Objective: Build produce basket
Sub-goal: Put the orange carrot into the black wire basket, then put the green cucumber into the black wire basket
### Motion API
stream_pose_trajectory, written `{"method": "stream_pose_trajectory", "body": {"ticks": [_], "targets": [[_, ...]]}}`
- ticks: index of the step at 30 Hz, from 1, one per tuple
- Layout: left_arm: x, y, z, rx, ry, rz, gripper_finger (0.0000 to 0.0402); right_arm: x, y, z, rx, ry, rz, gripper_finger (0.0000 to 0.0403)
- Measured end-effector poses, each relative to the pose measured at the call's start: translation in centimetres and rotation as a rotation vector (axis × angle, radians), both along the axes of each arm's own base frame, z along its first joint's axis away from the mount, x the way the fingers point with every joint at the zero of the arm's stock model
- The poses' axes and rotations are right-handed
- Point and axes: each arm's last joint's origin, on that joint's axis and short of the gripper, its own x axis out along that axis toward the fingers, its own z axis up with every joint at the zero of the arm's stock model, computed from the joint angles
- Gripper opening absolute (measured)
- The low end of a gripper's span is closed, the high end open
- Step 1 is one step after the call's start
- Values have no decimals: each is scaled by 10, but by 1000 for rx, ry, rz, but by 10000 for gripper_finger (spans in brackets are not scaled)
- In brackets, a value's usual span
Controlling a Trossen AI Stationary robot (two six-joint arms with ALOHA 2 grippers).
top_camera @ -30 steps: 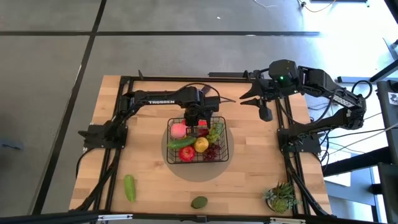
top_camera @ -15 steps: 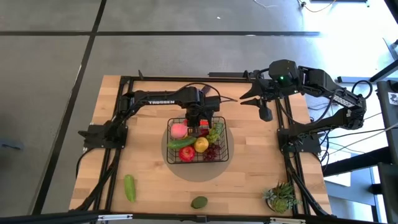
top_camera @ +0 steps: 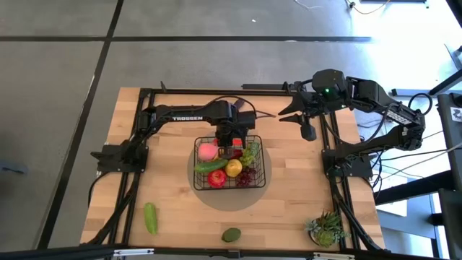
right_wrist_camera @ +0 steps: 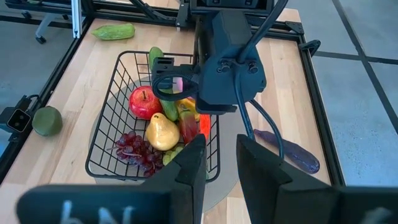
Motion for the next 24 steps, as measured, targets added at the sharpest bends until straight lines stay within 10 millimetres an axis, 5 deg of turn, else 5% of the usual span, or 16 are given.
{"method": "stream_pose_trajectory", "body": {"ticks": [24], "targets": [[0, 1, 0, -8, -9, 99, 107, 0, 0, 0, 5, -2, 7, 84]]}}
